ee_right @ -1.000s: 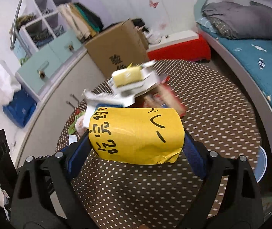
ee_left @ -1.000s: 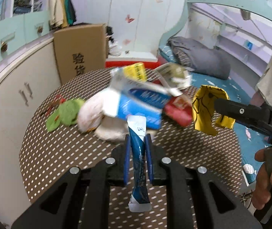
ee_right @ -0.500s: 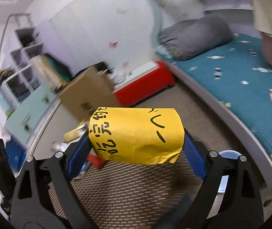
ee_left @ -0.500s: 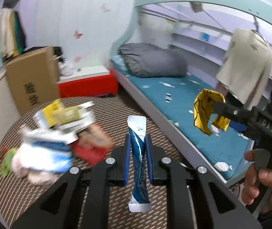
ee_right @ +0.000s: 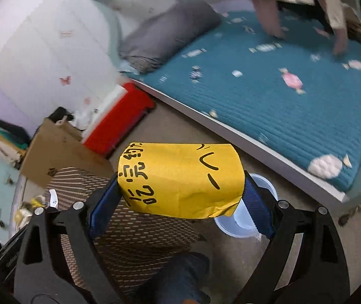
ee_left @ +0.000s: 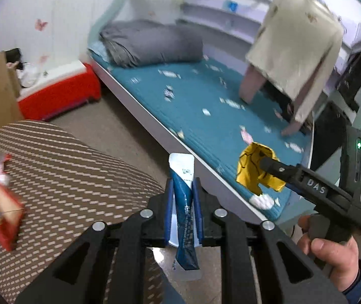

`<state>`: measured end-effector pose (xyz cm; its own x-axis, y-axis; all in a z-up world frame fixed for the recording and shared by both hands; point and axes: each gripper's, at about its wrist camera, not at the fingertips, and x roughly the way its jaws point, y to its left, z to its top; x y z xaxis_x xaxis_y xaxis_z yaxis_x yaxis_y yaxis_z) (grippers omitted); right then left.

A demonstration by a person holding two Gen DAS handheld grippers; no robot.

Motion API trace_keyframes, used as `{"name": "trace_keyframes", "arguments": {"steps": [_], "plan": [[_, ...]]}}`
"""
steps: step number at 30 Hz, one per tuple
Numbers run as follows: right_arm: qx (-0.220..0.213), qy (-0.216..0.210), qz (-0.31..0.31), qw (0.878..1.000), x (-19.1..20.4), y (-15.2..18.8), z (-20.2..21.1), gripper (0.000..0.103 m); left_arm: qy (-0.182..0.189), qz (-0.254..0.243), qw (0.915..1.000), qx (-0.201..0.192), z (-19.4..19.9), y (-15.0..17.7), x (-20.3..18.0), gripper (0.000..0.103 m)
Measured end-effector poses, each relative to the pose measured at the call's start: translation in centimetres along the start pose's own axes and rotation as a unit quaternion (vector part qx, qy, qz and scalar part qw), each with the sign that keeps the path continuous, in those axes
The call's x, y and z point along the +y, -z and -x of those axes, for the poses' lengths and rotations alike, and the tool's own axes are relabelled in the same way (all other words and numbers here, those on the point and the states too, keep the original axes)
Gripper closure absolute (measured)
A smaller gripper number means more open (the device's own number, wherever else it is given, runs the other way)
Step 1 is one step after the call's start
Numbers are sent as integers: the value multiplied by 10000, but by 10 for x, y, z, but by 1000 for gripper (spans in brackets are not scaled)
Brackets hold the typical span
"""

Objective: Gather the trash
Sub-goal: 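Carry the yellow paper bag to the white bin and release it with the right tool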

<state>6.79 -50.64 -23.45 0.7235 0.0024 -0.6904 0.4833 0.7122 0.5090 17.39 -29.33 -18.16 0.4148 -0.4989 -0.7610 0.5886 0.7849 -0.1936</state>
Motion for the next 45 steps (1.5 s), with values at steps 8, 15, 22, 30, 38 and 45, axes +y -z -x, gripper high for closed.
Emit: {"name": "trace_keyframes", "arguments": {"steps": [8, 15, 22, 30, 38, 45], "plan": [[586, 319, -524, 9964, -50, 0, -64, 15, 225, -180, 9956, 895, -100, 14, -26, 88], [1109, 335, -1158, 9865, -89, 7, -116, 14, 340, -278, 9870, 1546, -173, 27, -35, 81], [1195, 261, -1464, 9816, -103, 15, -126, 6, 66, -124, 9899, 1409, -181, 22, -27, 17], [779, 473, -1040, 9904, -81, 19, -89, 6, -242, -256, 9961, 805, -132, 14, -20, 13], [-55, 667, -224, 9975, -35, 12, -24, 6, -347, -544, 9978, 116, -77, 15, -27, 13], [-509, 412, 292, 9974, 14, 6, 25, 6, -355, -650, 9967, -318, -23, 15, -24, 13]]}}
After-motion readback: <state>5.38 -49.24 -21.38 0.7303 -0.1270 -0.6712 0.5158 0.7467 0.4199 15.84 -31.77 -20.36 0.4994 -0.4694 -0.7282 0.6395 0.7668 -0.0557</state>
